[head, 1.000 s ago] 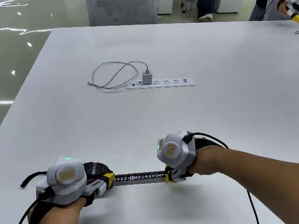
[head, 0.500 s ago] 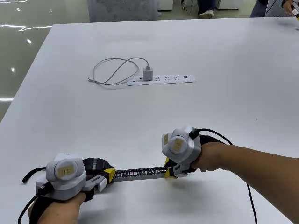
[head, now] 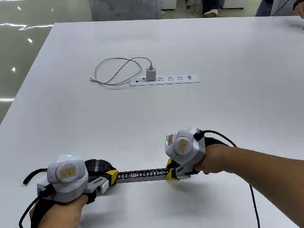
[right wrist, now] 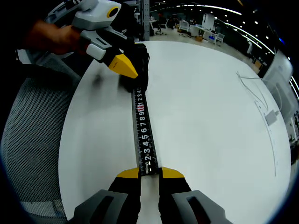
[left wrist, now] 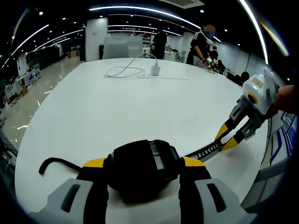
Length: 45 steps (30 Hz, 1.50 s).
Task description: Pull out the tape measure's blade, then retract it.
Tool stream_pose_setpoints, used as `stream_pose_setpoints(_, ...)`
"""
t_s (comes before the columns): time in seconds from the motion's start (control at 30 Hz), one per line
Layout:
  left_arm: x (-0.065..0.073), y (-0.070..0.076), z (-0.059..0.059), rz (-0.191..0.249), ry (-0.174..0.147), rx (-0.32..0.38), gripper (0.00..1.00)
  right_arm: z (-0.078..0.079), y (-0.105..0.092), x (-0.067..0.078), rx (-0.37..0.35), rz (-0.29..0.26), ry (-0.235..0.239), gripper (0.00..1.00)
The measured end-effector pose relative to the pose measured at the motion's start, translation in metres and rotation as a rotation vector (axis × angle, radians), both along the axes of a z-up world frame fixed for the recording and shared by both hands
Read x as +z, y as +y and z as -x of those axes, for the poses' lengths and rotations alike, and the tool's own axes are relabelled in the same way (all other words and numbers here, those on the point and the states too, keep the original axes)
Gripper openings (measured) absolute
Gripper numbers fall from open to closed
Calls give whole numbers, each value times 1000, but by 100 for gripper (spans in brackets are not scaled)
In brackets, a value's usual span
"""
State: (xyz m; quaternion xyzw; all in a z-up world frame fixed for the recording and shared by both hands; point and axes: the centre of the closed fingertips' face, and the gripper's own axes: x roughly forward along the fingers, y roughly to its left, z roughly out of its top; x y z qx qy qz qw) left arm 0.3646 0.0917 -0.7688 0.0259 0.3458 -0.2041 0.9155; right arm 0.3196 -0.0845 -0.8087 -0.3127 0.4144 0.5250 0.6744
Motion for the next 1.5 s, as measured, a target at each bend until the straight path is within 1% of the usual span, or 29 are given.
stream_pose_setpoints(0.07, 0, 0, 0, 0, 0, 0, 56, 0, 0, 0, -10, -2, 5, 10)
stream_pose_setpoints(0.33, 0, 0, 1, 1, 2, -1, 56, 0, 3, 0, 6, -6, -6, 10)
stream_pose_setpoints(0.47, 0, 0, 1, 2, 1, -1, 57, 0, 5, 0, 20, -26, -9, 10)
stream_pose_setpoints(0.6, 0, 0, 0, 3, 1, -2, 57, -2, 7, -1, -9, -47, 12, 10)
stream_pose_setpoints(0.73, 0, 0, 0, 2, 2, -1, 57, -1, 7, -1, 11, -49, 9, 10)
stream_pose_setpoints(0.87, -1, 0, 0, 2, 1, -2, 57, -1, 9, -1, 0, -55, 12, 10)
stream_pose_setpoints(1.07, -1, 0, 0, 3, 4, -1, 57, -2, 12, -1, 0, -72, 5, 10)
stream_pose_setpoints(1.23, -1, 0, 0, 2, 4, -2, 57, -2, 14, 0, -2, -71, 9, 10)
stream_pose_setpoints(1.5, -1, 0, 1, 2, 5, -3, 57, -3, 17, 0, 4, -72, -4, 9)
